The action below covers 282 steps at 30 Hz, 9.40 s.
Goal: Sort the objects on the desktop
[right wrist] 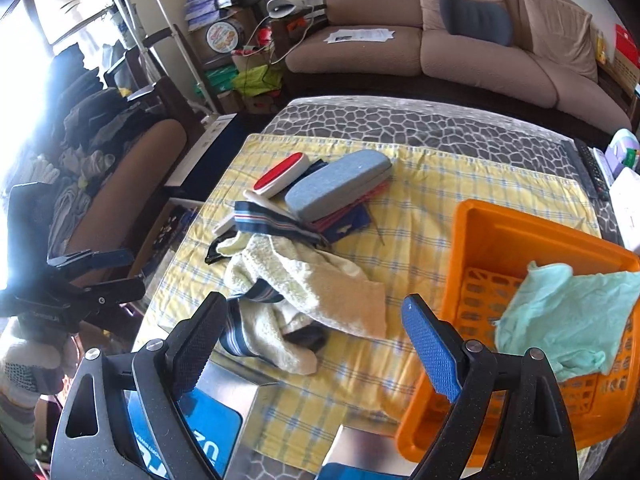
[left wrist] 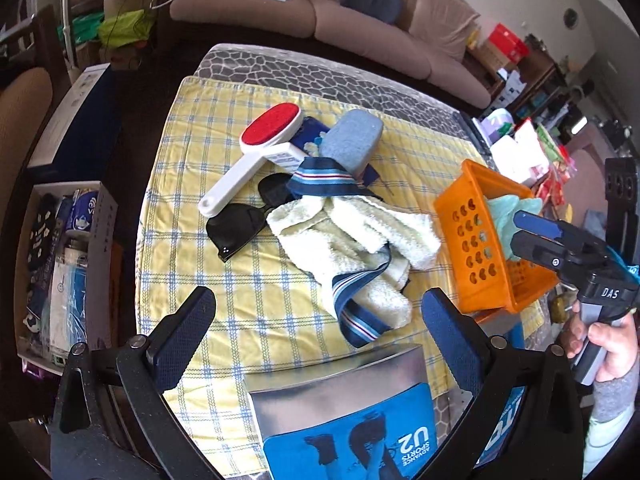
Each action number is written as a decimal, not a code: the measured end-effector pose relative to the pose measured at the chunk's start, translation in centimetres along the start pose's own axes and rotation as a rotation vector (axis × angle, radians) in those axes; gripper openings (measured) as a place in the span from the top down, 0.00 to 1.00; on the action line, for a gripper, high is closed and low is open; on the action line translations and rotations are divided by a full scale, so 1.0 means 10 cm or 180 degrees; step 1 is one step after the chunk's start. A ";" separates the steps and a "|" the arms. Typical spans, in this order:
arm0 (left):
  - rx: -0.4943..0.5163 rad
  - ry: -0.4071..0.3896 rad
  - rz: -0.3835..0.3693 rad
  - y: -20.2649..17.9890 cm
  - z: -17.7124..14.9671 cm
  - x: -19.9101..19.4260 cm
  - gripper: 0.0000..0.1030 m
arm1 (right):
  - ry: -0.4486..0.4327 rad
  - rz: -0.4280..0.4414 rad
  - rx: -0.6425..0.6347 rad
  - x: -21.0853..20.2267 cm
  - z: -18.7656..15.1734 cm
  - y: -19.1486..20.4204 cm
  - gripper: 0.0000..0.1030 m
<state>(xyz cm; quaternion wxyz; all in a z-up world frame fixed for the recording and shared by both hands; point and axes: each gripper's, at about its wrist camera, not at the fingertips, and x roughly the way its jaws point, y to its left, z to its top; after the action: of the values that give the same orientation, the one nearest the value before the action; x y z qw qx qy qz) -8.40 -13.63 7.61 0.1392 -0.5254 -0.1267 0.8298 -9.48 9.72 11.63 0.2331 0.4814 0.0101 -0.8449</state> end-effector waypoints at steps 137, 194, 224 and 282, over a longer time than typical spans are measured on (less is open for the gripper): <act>-0.0462 0.0243 -0.0575 -0.02 0.22 1.00 0.78 | 0.0286 0.0274 0.0181 0.78 -0.36 0.05 0.86; 0.0111 -0.0315 -0.0749 -1.17 0.62 0.49 0.93 | -0.0889 0.0679 0.0025 -1.81 0.67 0.07 0.88; 0.1015 -0.0395 -0.1183 -3.71 1.07 -0.18 0.92 | -0.1366 0.0198 0.0579 -2.93 0.22 -1.56 0.88; 0.1456 0.0730 -0.0277 -3.18 0.11 1.73 0.66 | -0.0283 0.0111 0.1026 -0.79 -0.76 -2.75 0.34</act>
<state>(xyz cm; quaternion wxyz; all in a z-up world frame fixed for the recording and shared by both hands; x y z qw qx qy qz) -13.31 22.15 4.97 0.3034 -0.5649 0.0582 0.7651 -11.06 39.14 8.34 0.1677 0.4748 -0.1442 -0.8519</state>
